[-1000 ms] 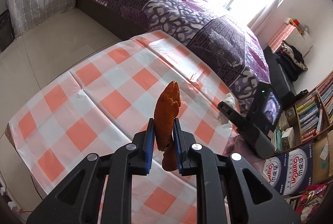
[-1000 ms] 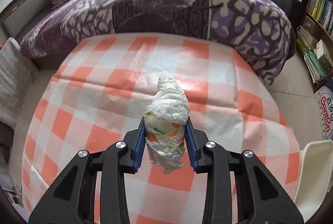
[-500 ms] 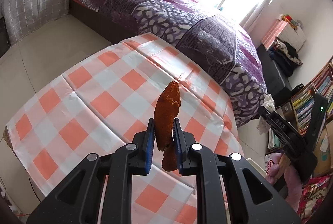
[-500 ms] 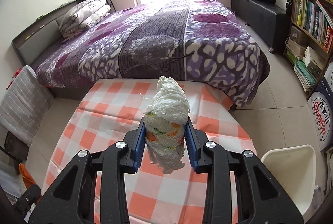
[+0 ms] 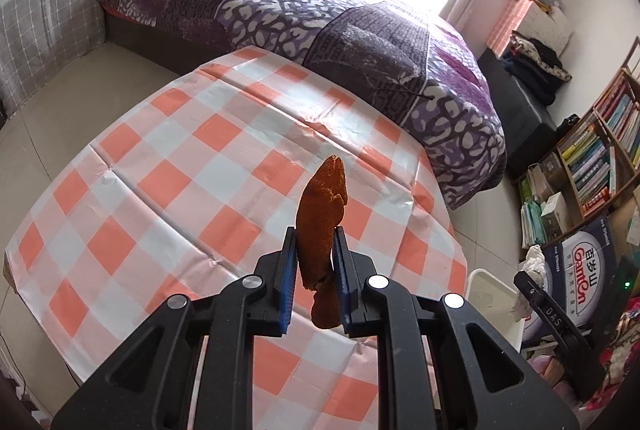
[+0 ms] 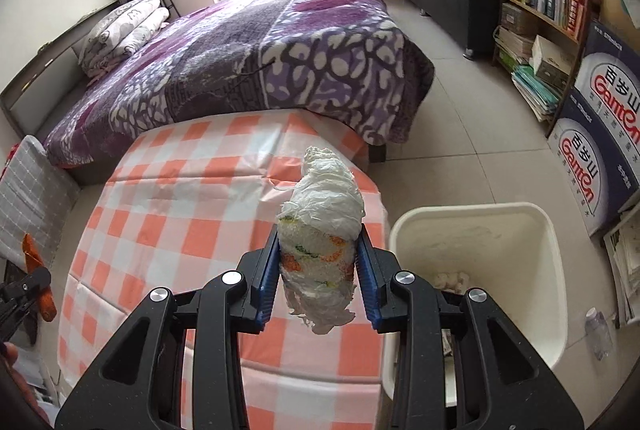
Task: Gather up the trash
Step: 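Carry the tissue and orange peel over the bin with both tools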
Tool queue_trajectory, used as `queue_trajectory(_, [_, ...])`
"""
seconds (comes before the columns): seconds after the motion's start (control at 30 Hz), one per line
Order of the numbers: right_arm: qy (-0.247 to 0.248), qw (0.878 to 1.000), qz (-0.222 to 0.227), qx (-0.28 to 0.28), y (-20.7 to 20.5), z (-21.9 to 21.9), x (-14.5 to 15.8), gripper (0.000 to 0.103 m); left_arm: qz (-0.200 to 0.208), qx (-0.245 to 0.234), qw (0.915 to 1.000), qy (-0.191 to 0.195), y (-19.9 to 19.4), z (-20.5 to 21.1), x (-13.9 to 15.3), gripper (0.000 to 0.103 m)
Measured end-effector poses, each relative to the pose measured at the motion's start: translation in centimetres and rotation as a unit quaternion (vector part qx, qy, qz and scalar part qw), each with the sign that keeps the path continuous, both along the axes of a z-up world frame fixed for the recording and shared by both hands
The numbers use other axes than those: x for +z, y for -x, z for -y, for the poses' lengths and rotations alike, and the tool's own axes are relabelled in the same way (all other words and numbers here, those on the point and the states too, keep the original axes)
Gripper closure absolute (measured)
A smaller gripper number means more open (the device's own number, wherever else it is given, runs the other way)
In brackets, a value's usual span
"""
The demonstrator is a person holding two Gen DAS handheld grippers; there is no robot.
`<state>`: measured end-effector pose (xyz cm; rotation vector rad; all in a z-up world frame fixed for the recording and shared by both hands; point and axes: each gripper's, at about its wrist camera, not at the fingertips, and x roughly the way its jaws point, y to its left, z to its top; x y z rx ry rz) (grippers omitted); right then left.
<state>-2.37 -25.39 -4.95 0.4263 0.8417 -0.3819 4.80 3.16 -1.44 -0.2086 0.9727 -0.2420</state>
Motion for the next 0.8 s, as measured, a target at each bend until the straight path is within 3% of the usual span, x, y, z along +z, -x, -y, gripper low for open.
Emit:
queue_trajectory(0.3, [-0.026, 0.998, 0.007, -0.058, 3.7, 5.1, -0.1, 0.070, 0.013, -0.054, 0.9981, -0.026, 2.0, 6.5, -0.6, 0.085])
queue_trajectory(0.67, [-0.083, 0.991, -0.001, -0.107, 7.4, 10.8, -0.2, 0.066, -0.003, -0.135, 0.9909, 0.000, 4.9, 15.4, -1.9, 0.085])
queue_trajectory(0.8, [-0.099, 0.985, 0.006, -0.144, 9.1, 12.8, -0.1, 0.040, -0.027, -0.160, 0.9865, 0.019, 5.8, 18.7, -3.1, 0.085])
